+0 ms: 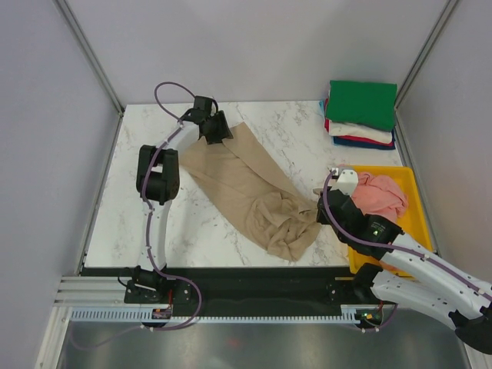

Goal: Fold and stack the t-shirts
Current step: Flatten the tshirt out

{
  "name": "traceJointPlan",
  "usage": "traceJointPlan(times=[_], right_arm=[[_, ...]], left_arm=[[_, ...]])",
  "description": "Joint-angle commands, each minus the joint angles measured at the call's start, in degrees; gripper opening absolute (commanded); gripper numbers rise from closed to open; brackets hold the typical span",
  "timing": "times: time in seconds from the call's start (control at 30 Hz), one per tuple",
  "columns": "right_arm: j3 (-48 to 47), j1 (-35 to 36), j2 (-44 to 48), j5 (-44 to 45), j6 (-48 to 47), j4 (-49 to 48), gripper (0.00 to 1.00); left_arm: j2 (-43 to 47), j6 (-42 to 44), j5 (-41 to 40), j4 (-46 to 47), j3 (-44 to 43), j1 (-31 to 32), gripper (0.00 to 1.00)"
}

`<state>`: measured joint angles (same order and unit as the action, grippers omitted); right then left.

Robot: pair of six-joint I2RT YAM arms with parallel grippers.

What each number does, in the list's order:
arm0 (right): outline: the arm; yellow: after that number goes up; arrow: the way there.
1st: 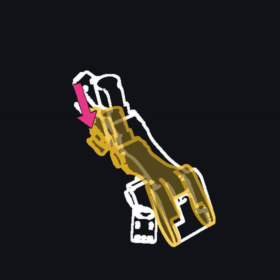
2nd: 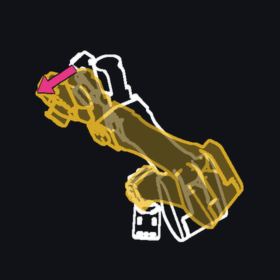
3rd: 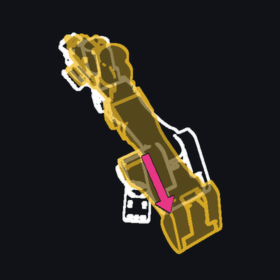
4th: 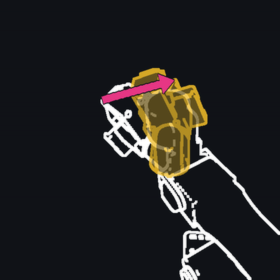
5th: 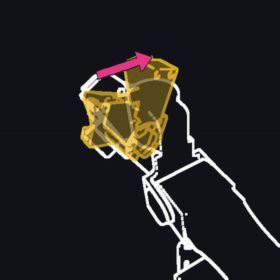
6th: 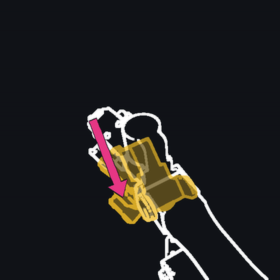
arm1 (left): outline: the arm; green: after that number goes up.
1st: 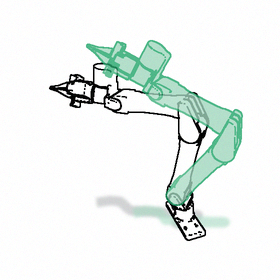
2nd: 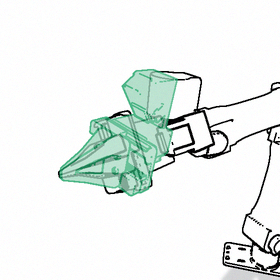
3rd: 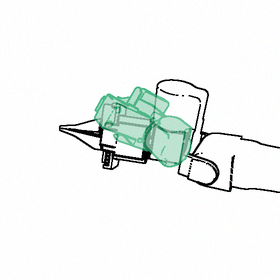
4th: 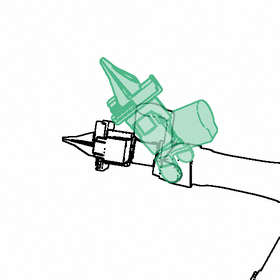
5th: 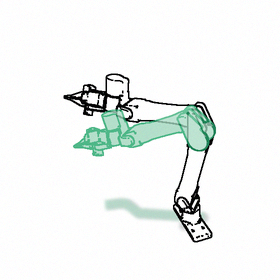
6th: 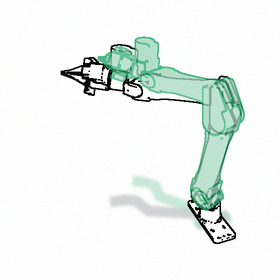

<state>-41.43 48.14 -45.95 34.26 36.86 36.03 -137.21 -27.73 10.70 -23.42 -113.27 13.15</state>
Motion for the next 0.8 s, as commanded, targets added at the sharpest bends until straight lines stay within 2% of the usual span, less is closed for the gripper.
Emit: traceJointPlan(times=[0.0,0.1,0.37,0.43,0.47,0.6,0.67,0.7,0.77], right_arm=[[0.3,-0.06,0.69,-0.07,0.58,-0.87,0.0],[0.56,-0.06,1.04,-0.16,0.75,-0.79,0.0],[1.26,-0.06,1.92,-0.25,1.11,-0.17,0.0],[1.53,0.02,2.1,-0.33,1.28,-0.08,0.0],[1.53,-0.06,2.18,-0.25,1.2,-0.08,0.0],[1.7,0.02,2.01,-0.25,1.2,-0.08,0.0],[1.7,-0.06,1.83,-0.16,1.19,-0.08,0.0],[1.79,-0.06,1.66,-0.07,1.28,-0.17,0.0],[1.53,-0.06,1.57,0.1,1.37,-0.08,0.0]], left_arm=[[-1.92,1.01,1.6,1.18,-1.95,0.21,0.56],[-2.19,0.66,1.26,1.27,-2.39,0.3,0.53],[-2.36,0.83,0.29,1.18,-2.92,0.21,0.53],[-2.63,0.83,0.46,1.1,-3.18,0.21,0.49],[-2.89,0.74,0.55,1.27,-3.36,0.21,0.47],[-4.03,0.04,1.34,1.27,-5.11,0.21,0.22],[-4.3,-0.4,1.69,1.27,-5.81,0.21,0.15],[-4.21,-0.49,1.95,1.27,-6.34,0.21,0.05],[-3.42,-0.49,1.61,1.1,-6.52,0.13,0.02]])
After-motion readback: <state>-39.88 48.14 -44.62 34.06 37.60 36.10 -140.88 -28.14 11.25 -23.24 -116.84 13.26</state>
